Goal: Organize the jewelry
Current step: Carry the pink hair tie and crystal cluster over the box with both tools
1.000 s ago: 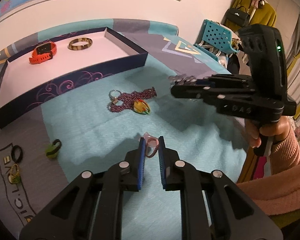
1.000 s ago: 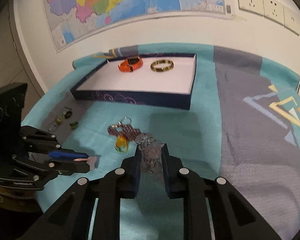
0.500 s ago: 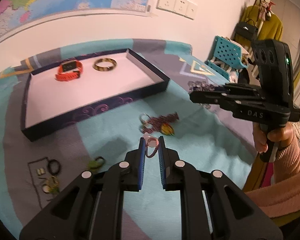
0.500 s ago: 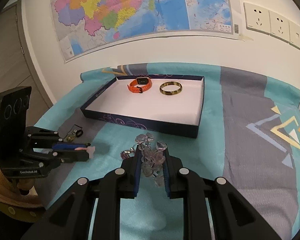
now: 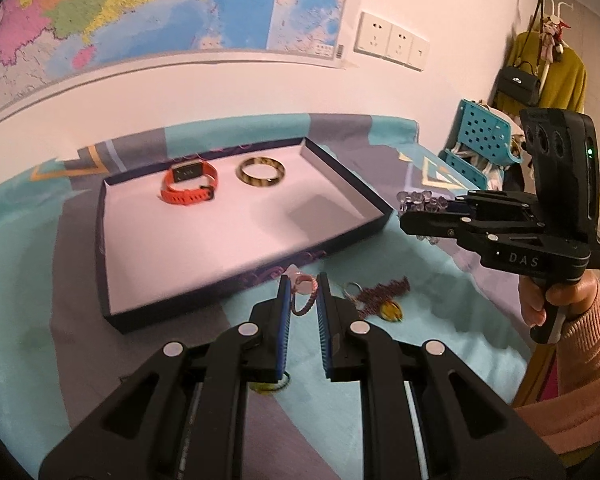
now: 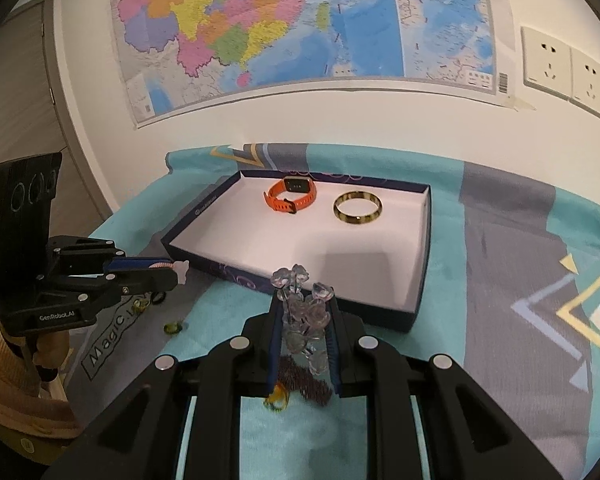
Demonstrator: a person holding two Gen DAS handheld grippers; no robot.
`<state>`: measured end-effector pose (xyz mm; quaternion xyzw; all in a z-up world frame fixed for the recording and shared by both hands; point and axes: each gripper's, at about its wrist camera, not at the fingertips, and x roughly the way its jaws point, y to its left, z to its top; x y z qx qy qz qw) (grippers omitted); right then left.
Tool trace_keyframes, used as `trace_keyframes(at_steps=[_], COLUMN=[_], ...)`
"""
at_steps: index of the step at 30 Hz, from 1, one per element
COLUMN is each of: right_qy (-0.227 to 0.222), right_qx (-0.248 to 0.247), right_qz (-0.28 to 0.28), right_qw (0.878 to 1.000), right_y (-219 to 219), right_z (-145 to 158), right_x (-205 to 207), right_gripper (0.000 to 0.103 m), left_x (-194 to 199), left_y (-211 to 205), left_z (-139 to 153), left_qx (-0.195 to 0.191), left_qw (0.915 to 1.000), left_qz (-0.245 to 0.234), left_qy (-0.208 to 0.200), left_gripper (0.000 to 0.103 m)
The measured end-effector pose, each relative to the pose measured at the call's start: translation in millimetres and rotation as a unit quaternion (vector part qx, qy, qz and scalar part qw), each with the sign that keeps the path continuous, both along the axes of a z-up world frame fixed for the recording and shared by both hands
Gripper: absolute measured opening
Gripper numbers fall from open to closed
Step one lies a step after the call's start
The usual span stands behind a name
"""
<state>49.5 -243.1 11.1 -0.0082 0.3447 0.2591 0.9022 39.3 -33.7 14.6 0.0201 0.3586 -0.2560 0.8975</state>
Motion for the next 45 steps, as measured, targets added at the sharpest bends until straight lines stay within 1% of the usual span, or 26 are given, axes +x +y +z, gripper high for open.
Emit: trace_keyframes(at_steps=[9, 17, 25, 36, 45], right_qy=[-0.003, 0.006, 0.009, -0.006, -0.009], right_qx=[-0.003, -0.009, -0.028, -0.046, -0.055], right_qz=[0.002, 0.002, 0.005, 0.012, 0.017], right_qw=[1.000, 1.000, 1.000, 0.999, 0.998], right_y=[4.3, 9.9, 26.6, 41.7, 48.3], right_z=[2.9, -0.9, -6.3, -1.5, -2.6], right_x=[23.0, 49.3, 69.6, 84.3, 91.7], right_gripper=[0.018, 0.018, 0.018, 0.018, 0.018], left_x=[20.3, 39.9, 63.0, 87.5, 100.5], left_y=[6.0, 10.8, 16.0, 20.6, 21.4], left_z=[3.1, 4.1, 3.3, -2.2, -7.9], left_qx=[0.010, 0.015, 0.015, 0.015, 0.018], left_qw=[0.9999, 0.9996, 0.9993, 0.9989, 0.9986], left_qz=[0.010, 0.023, 0.033, 0.044, 0.049], left_qy=[-0.008, -0.011, -0.010, -0.005, 0.001], left_gripper=[0.013, 0.013, 0.013, 0.013, 0.013])
